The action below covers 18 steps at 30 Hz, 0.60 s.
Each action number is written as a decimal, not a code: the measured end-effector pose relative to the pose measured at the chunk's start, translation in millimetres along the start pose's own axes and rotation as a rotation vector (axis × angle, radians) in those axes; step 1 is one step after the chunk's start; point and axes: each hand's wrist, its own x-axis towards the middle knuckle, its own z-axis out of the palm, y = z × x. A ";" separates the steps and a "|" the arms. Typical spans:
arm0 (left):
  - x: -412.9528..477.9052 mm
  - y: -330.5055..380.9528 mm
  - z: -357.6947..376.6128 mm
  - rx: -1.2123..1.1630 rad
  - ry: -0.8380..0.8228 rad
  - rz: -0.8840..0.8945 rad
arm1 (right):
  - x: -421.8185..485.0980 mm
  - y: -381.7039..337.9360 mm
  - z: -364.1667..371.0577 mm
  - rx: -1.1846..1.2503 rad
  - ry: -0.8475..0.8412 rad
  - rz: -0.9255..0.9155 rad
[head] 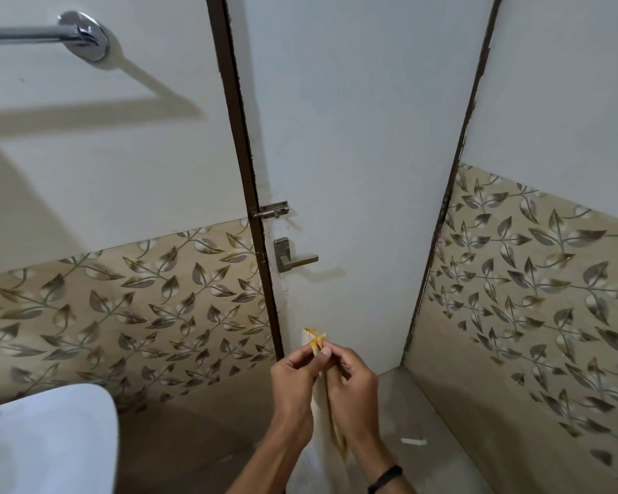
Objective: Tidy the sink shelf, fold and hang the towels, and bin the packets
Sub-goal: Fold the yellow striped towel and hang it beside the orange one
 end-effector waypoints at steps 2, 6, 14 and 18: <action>3.4 0.5 -5.7 0.043 0.026 0.034 | -0.1 -0.7 -1.3 0.103 -0.047 0.079; 8.2 4.2 -14.0 0.118 0.050 0.083 | 2.5 0.6 -6.4 0.217 -0.164 0.114; 4.1 28.3 -39.4 0.246 -0.192 0.166 | 53.0 50.1 -62.9 -0.318 -0.148 -0.052; 11.3 37.5 -51.7 0.333 -0.331 0.222 | 86.1 72.2 -85.1 -0.695 -0.451 -0.067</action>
